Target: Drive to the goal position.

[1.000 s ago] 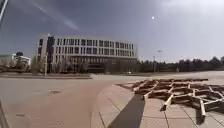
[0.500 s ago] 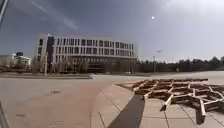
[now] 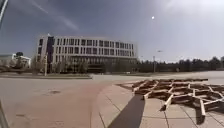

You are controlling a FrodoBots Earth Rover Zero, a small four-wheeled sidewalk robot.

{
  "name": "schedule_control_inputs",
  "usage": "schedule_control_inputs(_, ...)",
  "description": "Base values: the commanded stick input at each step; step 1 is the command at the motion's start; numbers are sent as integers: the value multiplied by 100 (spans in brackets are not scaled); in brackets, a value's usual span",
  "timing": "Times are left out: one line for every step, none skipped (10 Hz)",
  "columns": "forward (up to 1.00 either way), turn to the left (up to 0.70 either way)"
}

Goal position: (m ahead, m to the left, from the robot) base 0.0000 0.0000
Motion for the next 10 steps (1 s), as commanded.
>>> schedule_control_inputs(5,0)
schedule_control_inputs(5,0)
schedule_control_inputs(5,0)
schedule_control_inputs(5,0)
schedule_control_inputs(5,0)
schedule_control_inputs(5,0)
schedule_control_inputs(5,0)
schedule_control_inputs(5,0)
schedule_control_inputs(5,0)
schedule_control_inputs(5,0)
